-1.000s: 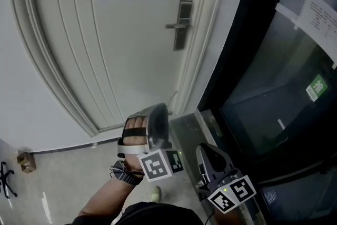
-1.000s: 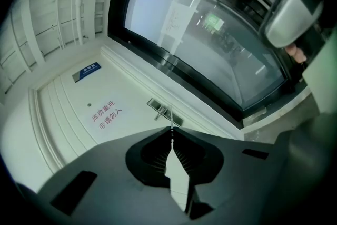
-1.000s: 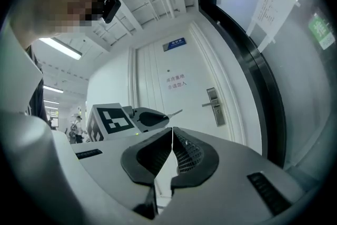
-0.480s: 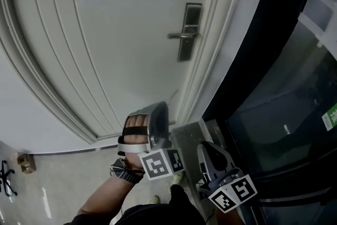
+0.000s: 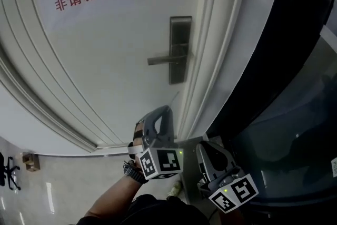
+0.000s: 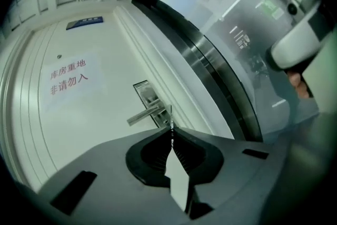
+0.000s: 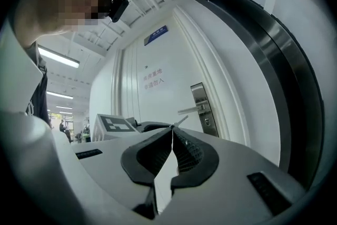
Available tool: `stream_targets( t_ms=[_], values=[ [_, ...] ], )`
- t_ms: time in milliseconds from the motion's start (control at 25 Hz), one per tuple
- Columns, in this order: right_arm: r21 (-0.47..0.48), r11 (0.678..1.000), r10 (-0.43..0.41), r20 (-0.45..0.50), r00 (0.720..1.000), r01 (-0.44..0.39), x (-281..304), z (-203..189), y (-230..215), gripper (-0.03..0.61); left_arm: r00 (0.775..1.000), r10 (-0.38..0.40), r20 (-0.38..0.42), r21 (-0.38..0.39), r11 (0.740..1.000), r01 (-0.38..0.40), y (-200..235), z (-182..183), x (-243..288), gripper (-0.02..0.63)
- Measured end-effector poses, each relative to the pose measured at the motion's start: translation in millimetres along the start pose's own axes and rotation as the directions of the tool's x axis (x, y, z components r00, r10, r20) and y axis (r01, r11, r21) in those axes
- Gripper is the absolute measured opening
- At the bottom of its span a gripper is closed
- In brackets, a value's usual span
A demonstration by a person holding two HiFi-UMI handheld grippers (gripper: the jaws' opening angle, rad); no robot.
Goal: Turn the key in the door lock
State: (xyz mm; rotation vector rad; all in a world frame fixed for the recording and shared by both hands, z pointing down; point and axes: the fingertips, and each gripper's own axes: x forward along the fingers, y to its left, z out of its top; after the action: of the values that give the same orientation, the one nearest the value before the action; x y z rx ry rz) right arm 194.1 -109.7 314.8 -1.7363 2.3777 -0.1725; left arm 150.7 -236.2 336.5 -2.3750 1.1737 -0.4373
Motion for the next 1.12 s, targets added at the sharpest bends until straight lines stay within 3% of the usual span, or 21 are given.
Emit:
stream_targets(
  t_ms=[240,360,440,520,600,680,840,920,1000,1040,1120],
  values=[
    [0.028,0.999,0.040,-0.009,0.999,-0.040,23.3,2.2,-40.7,0.015,0.999,-0.018,-0.035,-0.165,0.986,0.012,-8.3,-7.4,48.4,0.009],
    [0.043,0.998,0.042,-0.014,0.999,-0.042,32.2,1.0,-57.2,0.015,0.999,-0.023,-0.046,-0.259,0.966,0.011,-7.8,-13.1,66.3,0.009],
    [0.045,0.998,0.043,-0.016,0.999,-0.042,37.8,1.0,-65.9,0.015,0.998,-0.040,-0.048,-0.359,0.933,0.020,-7.3,-18.3,77.8,0.009],
    [0.039,0.998,0.041,-0.015,0.999,-0.041,43.9,2.6,-72.6,0.015,0.996,-0.085,-0.039,-0.501,0.864,0.054,-9.3,-23.8,90.2,0.009],
    [0.030,0.999,0.039,-0.016,0.999,-0.039,50.6,5.3,-77.6,0.015,0.990,-0.141,-0.009,-0.662,0.743,0.100,-12.5,-29.0,102.2,0.009],
    [0.021,0.999,0.036,-0.016,0.999,-0.036,57.3,8.6,-82.2,0.015,0.985,-0.170,0.042,-0.796,0.589,0.136,-13.4,-30.9,111.9,0.009],
    [0.008,0.999,0.032,-0.020,0.999,-0.032,72.3,11.4,-88.6,0.015,0.968,-0.191,0.160,-0.957,0.210,0.199,-13.4,-30.4,127.1,0.009],
    [0.003,0.999,0.036,-0.026,0.999,-0.036,78.8,10.9,-88.7,0.015,0.963,-0.186,0.196,-0.976,0.052,0.209,-11.8,-30.5,132.6,0.009],
    [0.000,0.999,0.036,-0.031,0.999,-0.036,84.1,11.0,-91.2,0.015,0.961,-0.169,0.218,-0.976,-0.068,0.209,-9.2,-29.7,138.1,0.009],
    [0.000,0.999,0.036,-0.032,0.999,-0.036,86.4,11.2,-93.0,0.016,0.962,-0.159,0.223,-0.972,-0.114,0.207,-7.8,-29.6,140.7,0.009],
    [0.001,0.999,0.038,-0.035,0.999,-0.038,90.4,11.2,-96.2,0.015,0.964,-0.139,0.228,-0.964,-0.171,0.203,-5.8,-29.1,145.3,0.009]
  ],
)
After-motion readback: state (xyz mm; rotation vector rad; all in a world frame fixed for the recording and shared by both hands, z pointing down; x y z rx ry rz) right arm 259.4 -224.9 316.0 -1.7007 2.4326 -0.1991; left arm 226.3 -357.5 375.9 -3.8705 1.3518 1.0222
